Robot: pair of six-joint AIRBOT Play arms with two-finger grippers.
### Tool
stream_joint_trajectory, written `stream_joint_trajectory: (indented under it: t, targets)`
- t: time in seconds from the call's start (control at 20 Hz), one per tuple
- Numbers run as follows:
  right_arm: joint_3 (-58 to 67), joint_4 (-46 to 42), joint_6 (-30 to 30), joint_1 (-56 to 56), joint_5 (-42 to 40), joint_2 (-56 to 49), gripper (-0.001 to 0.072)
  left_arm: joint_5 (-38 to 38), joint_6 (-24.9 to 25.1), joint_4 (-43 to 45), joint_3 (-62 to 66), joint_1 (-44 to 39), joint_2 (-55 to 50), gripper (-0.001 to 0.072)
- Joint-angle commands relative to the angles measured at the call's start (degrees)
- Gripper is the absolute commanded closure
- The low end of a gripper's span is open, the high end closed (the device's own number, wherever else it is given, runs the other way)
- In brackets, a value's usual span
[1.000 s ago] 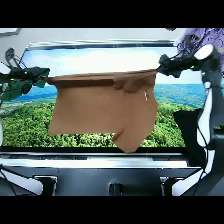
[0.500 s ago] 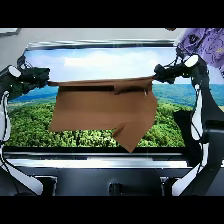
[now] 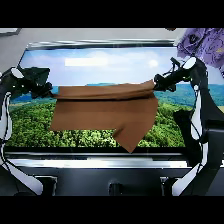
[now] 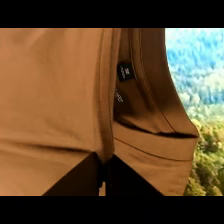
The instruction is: Fold the clothes and pants, and hang the long-sleeved shirts on hangers.
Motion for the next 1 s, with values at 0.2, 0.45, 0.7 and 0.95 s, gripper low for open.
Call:
stream_joint_trajectory:
  t: [0.2, 0.45, 0.7, 0.95]
  targets:
    - [-4.6, -0.2, -0.1, 0.1, 2.1, -1.8, 0.0682, -3.0, -0.1, -0.2, -1.2, -1.2, -3.0, 0.0472]
    - [-4.6, 0.9, -1.0, -0.1, 4.7, -1.9, 0.0196, -2.5, -1.8, -0.1, 0.9, -0.6, -2.9, 0.0147]
    - [-4.9, -6.5, -7.0, -1.3, 7.0, 8.2, 0.0188, -4.7, -0.9, 0.7, 5.3, 6.1, 6.2, 0.0147]
    - [-29.6, 5.8, -13.0, -12.9, 6.6, 23.6, 0.0188, -3.8, -0.5, 2.1, -14.6, 16.0, 22.0, 0.0151]
